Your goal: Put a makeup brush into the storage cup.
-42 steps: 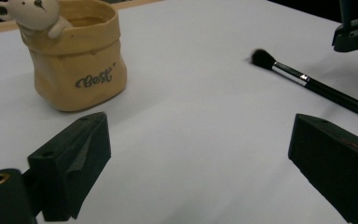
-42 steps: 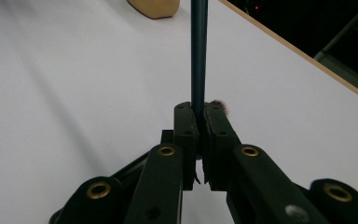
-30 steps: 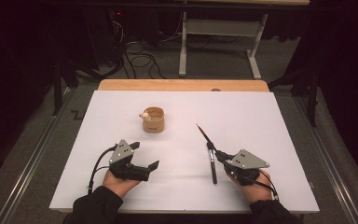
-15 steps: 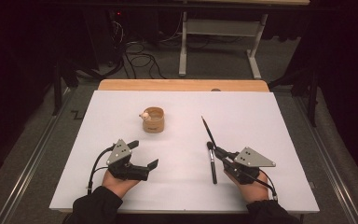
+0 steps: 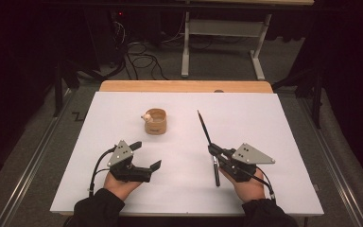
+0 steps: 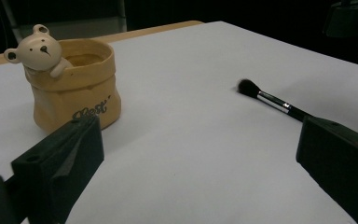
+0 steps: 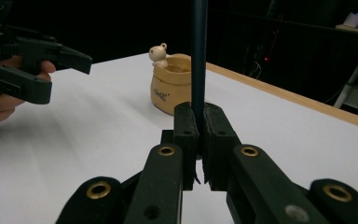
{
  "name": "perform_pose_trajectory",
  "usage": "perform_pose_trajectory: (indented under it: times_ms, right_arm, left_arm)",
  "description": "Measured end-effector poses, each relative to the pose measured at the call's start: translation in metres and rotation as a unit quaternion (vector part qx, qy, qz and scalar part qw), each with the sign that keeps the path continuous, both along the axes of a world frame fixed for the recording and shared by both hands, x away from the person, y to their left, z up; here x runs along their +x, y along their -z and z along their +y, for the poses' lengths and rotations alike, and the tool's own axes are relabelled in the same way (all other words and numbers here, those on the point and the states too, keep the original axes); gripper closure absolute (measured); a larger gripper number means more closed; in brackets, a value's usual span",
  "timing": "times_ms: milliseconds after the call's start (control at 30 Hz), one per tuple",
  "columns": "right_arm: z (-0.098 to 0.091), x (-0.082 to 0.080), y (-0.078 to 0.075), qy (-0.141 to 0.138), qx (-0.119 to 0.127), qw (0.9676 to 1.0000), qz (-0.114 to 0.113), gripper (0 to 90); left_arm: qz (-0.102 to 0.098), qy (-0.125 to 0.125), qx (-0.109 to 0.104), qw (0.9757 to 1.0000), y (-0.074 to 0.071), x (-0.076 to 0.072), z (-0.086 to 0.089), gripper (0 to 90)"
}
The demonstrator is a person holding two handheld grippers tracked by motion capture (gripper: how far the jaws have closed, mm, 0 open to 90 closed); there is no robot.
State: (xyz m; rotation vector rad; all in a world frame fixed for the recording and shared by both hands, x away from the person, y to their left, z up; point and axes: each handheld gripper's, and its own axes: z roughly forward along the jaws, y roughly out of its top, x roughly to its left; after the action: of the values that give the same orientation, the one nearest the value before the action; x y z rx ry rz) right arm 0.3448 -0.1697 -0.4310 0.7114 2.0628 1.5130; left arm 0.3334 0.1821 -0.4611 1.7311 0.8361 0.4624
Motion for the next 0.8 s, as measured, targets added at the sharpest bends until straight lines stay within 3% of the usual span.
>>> perform_pose_trajectory:
  times_ms: [267,800]
  right_arm:
    - [0.013,0.001,0.001,-0.013,0.001,0.9999,-0.003,87.0]
    - [0.020,-0.001,0.013,-0.028,-0.004,0.9996,0.003,87.1]
  left_arm:
    - [-0.006,0.005,0.007,0.9999,-0.003,0.000,-0.004,4.2]
    - [-0.022,0.035,-0.014,0.9991,-0.025,0.003,-0.024,8.6]
